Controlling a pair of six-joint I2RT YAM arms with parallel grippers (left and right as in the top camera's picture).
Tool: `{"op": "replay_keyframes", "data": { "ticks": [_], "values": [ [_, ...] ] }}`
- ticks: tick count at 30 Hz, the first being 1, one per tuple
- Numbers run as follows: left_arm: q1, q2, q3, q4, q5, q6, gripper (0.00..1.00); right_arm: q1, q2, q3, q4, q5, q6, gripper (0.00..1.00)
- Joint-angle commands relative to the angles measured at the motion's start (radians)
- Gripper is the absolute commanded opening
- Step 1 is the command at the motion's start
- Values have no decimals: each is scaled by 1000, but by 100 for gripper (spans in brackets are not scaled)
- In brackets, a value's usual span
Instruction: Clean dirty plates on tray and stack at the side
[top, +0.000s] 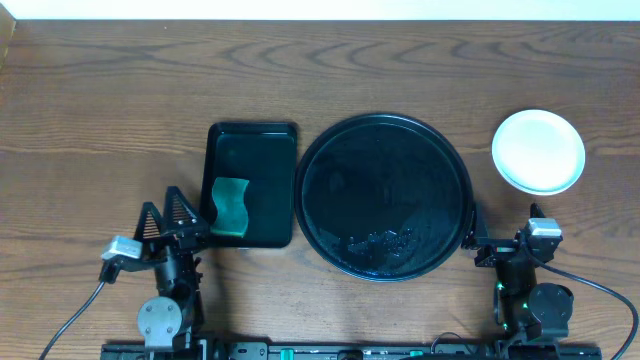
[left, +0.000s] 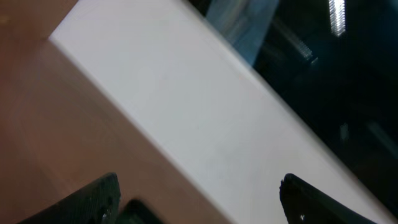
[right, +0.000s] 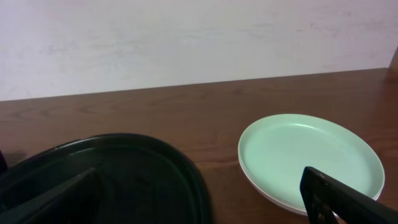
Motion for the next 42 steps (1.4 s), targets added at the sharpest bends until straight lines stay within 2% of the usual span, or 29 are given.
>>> {"op": "replay_keyframes", "data": {
  "ticks": [1,8,14,16,22,33,39,42],
  "values": [
    [-4,-6,-3,-69,-5,-7,82,-9,-7,-2,-4,9,11,99],
    [-4,-6,-3,-279,-5,-7,82,-9,-7,-2,-4,9,11,99],
    [-4,-6,-3,-284,15,64,82,-9,-7,-2,-3,9,11,99],
    [-4,-6,-3,-285,25,109,82,-9,-7,-2,-4,9,11,99],
    [-4,-6,-3,-296,129,359,83,-9,-7,-2,-4,9,11,99],
    [-4,-6,-3,-296,132,377,82,-9,-7,-2,-4,9,11,99],
    [-4,-6,-3,-299,232,584,83,-9,-7,-2,-4,9,11,99],
    [-4,-6,-3,-295,262,648,82,-9,-7,-2,-4,9,11,99]
  ]
}}
